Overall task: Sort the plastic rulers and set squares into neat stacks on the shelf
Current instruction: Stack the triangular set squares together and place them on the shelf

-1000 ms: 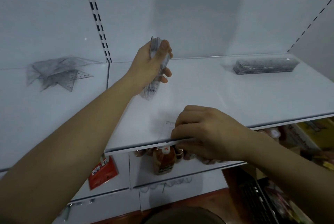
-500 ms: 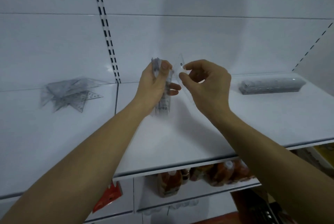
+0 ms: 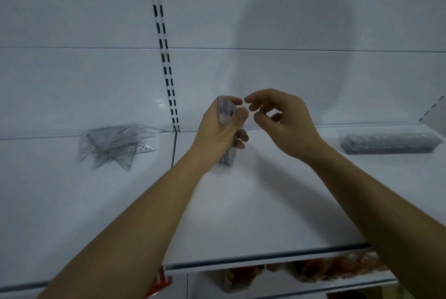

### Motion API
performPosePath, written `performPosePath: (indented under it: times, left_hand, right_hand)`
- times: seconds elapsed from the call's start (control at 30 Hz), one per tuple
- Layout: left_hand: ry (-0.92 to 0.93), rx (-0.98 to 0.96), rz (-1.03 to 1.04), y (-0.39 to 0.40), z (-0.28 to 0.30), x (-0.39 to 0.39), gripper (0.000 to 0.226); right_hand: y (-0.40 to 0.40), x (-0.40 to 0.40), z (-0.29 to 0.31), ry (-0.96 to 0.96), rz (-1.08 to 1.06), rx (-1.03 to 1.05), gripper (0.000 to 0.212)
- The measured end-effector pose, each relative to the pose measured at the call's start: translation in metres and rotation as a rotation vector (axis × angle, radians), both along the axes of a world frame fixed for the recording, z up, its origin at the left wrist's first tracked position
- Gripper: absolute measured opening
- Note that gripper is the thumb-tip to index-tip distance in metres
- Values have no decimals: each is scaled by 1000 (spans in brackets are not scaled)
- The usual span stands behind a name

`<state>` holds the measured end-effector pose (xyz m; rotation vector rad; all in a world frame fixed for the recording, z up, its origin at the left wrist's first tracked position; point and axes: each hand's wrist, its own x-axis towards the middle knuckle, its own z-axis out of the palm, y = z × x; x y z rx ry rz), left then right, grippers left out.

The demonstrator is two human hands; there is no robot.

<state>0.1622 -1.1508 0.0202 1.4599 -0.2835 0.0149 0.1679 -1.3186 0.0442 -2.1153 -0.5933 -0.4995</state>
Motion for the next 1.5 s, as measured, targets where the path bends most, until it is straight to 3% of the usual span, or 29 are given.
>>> performPosePath:
  times: [0.2, 0.33, 0.5, 0.73, 0.8, 0.93, 1.03, 1.33, 1.5]
  left_hand:
    - [-18, 286, -170, 9, -7, 5, 67]
    - [-13, 317, -195, 3, -10, 4, 62]
    - [-165, 358, -199, -13, -18, 3, 46]
    - [-153, 404, -168, -16, -27, 2, 61]
    - [-173, 565, -107, -12, -24, 4, 62]
    - [-304, 1065, -64, 1, -31, 9, 30]
    - [-393, 1259, -55, 0, -41, 7, 20]
    - [-460, 1264, -63, -2, -49, 8, 10]
    - [-327, 1131, -179, 2, -40, 9, 33]
  right_hand:
    - [-9, 9, 8, 180, 341, -80, 31]
    - [-4, 11, -2, 12, 222, -198, 28]
    - [0, 7, -25, -157, 123, -236, 14]
    - [-5, 16, -47, -343, 59, -262, 23]
    - [-7, 20, -49, -347, 20, -244, 25]
    - [-18, 34, -51, -359, -100, -205, 30]
    - [-18, 37, -58, -309, -141, -270, 35]
    - [-12, 30, -65, -294, -202, -288, 38]
    - [-10, 31, -60, -184, -213, -266, 40]
